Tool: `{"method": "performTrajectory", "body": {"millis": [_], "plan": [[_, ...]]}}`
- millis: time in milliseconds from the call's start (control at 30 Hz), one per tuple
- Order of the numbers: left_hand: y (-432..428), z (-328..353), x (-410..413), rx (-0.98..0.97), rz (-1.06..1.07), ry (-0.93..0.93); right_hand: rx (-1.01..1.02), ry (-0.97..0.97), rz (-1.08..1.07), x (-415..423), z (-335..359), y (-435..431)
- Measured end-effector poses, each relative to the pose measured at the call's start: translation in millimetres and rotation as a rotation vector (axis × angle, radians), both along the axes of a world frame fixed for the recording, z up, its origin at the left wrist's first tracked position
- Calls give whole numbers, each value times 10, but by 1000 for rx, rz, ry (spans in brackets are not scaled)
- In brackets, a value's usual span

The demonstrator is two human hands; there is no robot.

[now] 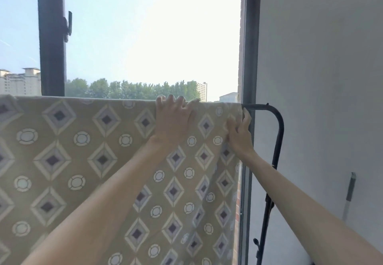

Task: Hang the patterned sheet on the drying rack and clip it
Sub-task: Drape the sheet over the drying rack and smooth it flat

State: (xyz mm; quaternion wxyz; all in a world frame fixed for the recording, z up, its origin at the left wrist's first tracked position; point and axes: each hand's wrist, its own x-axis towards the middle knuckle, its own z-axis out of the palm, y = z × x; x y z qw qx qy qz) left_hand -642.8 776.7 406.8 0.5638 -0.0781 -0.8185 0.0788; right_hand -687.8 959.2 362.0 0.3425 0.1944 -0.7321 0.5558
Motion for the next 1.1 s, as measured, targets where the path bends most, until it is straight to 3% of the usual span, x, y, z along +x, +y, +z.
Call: {"method": "performTrajectory", "body": {"millis": [267,333,467,700,833,967,1100], "plan": [[-16,48,-159,18,-28,119,26,238,-446,-229,-117,41],[-6,48,-233,14,3,147,34,204,-368,-265,-108,79],[2,55,-331,17,80,96,-38,-35,12,-287,-68,130],[24,208,-104,51,58,-87,-94,277,-107,-168,239,133],[-75,414,8,-54,-6,-184,1,341,-162,-273,854,118],[-208,673,140,166,-308,-522,36,340,-158,-405,1281,20],[-288,708,170,149,-374,-532,92,271,-198,-494,1243,30]]}}
